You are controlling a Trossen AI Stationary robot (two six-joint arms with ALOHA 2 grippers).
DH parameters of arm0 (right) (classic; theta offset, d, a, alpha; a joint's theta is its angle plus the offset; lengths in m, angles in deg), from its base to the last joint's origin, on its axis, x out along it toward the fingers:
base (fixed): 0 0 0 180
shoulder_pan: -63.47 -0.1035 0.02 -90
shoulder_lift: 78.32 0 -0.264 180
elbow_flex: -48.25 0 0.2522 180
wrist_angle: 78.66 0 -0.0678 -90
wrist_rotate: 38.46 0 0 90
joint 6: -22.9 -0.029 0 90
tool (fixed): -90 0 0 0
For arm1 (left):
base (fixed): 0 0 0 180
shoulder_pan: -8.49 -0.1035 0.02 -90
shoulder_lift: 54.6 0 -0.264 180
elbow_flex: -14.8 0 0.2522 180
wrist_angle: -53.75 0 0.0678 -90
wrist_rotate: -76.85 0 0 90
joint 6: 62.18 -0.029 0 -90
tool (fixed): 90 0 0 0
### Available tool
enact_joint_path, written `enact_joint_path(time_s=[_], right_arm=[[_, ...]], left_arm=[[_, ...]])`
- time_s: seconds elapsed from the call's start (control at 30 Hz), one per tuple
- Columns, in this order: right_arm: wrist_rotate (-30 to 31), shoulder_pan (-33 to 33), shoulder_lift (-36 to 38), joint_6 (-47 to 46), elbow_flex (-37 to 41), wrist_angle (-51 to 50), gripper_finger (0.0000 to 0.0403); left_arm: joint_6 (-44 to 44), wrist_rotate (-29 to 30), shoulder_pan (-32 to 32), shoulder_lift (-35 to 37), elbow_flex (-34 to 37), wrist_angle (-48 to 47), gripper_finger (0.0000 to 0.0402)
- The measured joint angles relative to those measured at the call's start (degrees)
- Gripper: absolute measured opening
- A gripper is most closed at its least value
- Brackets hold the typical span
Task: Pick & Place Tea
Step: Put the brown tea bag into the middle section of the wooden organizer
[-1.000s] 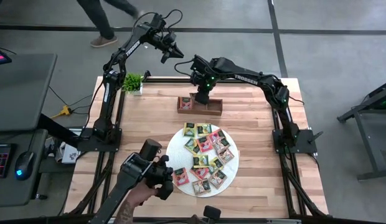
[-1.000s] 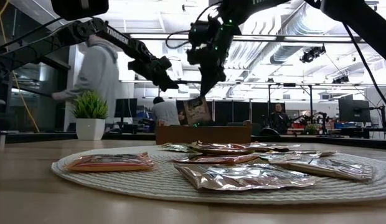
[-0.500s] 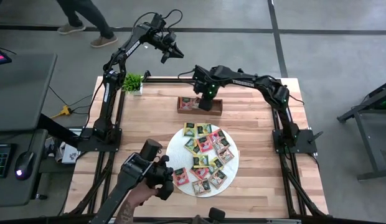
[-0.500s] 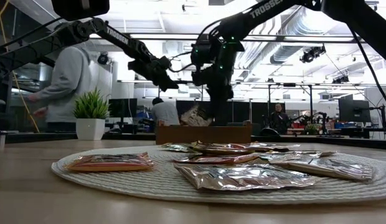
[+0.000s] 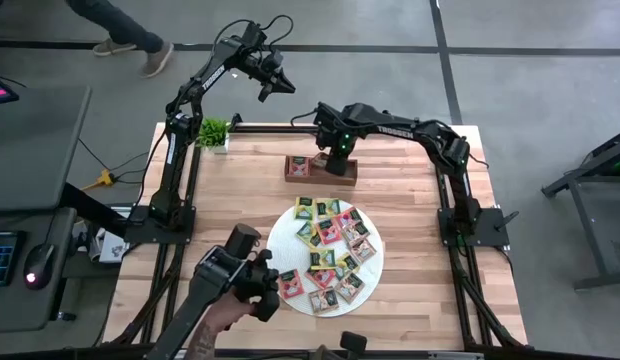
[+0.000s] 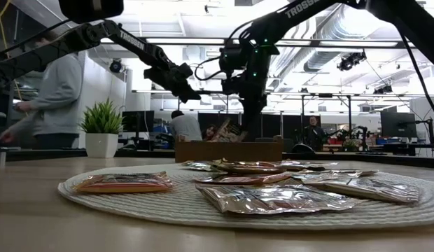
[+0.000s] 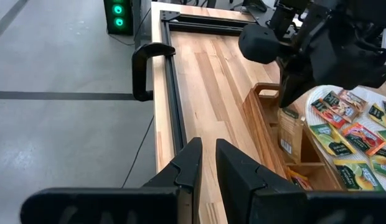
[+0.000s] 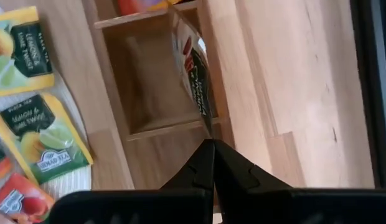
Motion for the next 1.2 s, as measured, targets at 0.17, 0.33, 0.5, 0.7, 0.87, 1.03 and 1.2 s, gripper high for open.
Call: enact_joint_path(time_s=[0.17, 0.33, 0.5, 0.7, 0.87, 1.03, 1.2], right_arm=[[2.6, -0.5, 0.0, 1.9, 0.0, -1.5, 0.0000], [2.5, -0.8, 0.0, 2.9, 0.0, -2.9, 0.0000], [2.2, -1.5, 0.0, 3.1, 0.0, -4.2, 0.0000], [2.0, -2.0, 1.5, 2.0, 0.0, -1.3, 0.0000], [-4.6, -0.8, 2.1, 1.1, 0.0, 4.1, 0.0000], [-7.0, -0.4, 1.9, 1.1, 0.0, 7.0, 0.0000], [-9.8, -0.7, 1.8, -0.1, 3.0, 13.2, 0.0000]], left_arm=[[0.2, 0.0, 0.0, 0.0, 0.0, 0.0, 0.0045], [0.5, -0.3, 0.0, 0.0, 0.0, 0.0, 0.0045], [0.6, -0.5, 0.0, 0.0, 0.0, 0.0, 0.0045], [0.8, -0.6, 0.0, 0.0, 0.0, -0.2, 0.0045], [0.8, -0.4, 0.4, 0.0, 0.0, -0.2, 0.0045], [0.7, -0.5, 0.9, 0.0, 0.0, -0.2, 0.0045], [0.7, -0.5, 0.8, 0.0, 0.0, -0.2, 0.0045]])
